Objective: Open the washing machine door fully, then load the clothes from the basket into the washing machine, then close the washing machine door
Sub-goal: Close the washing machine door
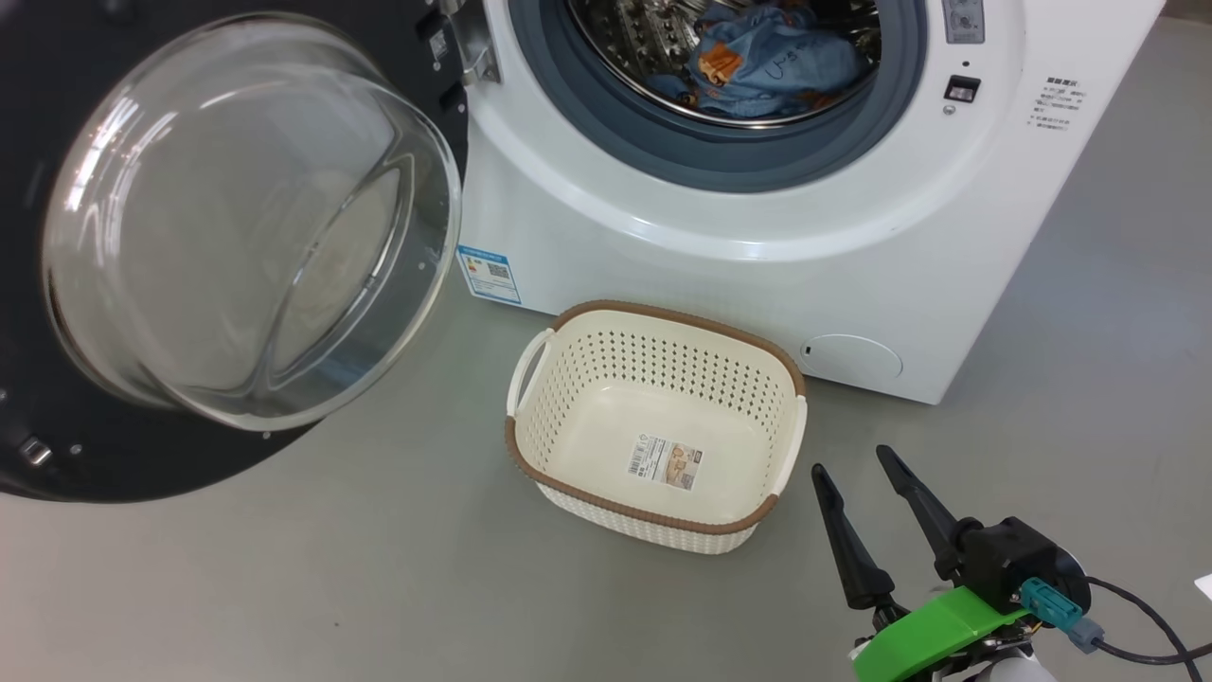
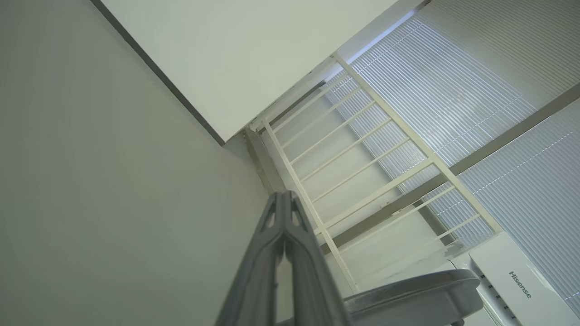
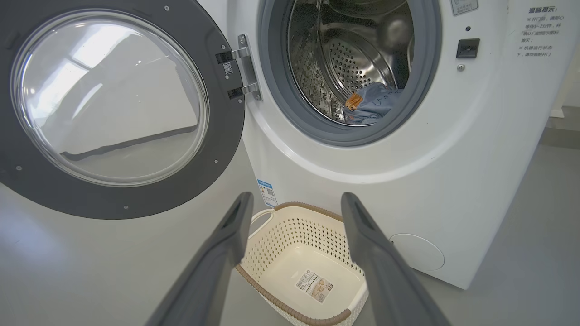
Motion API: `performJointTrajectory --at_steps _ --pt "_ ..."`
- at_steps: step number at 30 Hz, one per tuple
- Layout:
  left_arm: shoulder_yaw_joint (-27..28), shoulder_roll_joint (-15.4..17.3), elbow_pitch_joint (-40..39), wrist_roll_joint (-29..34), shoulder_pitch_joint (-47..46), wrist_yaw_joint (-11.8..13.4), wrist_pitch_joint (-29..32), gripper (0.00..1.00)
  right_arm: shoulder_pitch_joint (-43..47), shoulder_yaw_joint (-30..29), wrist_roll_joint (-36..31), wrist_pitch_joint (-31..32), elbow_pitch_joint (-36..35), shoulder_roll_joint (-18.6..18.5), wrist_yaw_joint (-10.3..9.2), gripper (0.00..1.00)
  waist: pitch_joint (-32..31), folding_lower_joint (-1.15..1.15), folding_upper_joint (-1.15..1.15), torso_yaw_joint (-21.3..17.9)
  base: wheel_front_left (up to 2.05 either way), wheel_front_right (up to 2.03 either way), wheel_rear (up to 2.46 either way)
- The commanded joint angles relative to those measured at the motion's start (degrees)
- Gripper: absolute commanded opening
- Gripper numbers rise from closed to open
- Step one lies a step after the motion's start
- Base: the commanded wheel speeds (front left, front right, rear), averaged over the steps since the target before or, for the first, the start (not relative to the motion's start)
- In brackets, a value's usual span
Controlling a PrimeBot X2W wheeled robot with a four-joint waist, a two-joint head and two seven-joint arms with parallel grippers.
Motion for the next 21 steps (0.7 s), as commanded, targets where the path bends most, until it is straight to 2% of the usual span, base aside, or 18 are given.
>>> performJointTrajectory --at_steps 1,6,11,21 --pt "1.9 5.0 0.1 -2.2 -2.4 -0.2 2.3 0.00 -2.0 1.5 -0.9 -0.3 -1.1 0.2 0.35 1.00 0.6 0.00 0.00 -0.6 0.00 0.00 0.00" --pt "2.5 5.9 3.2 -7.7 -4.2 -0.2 8.0 0.00 -2.6 1.4 -1.4 -0.3 -0.9 0.2 0.35 1.00 1.4 0.00 0.00 -1.3 0.00 0.00 0.00" --pt "2.5 6.0 5.0 -10.4 -5.7 -0.2 11.8 0.00 -2.9 1.3 -1.8 -0.3 -0.9 0.2 0.35 1.00 2.1 0.00 0.00 -1.8 0.00 0.00 0.00" --pt "3.8 5.8 7.0 -14.5 -6.8 -0.2 15.6 0.00 -3.9 1.4 -2.5 -0.3 -0.8 0.2 0.35 1.00 4.0 0.00 0.00 -3.6 0.00 0.00 0.00"
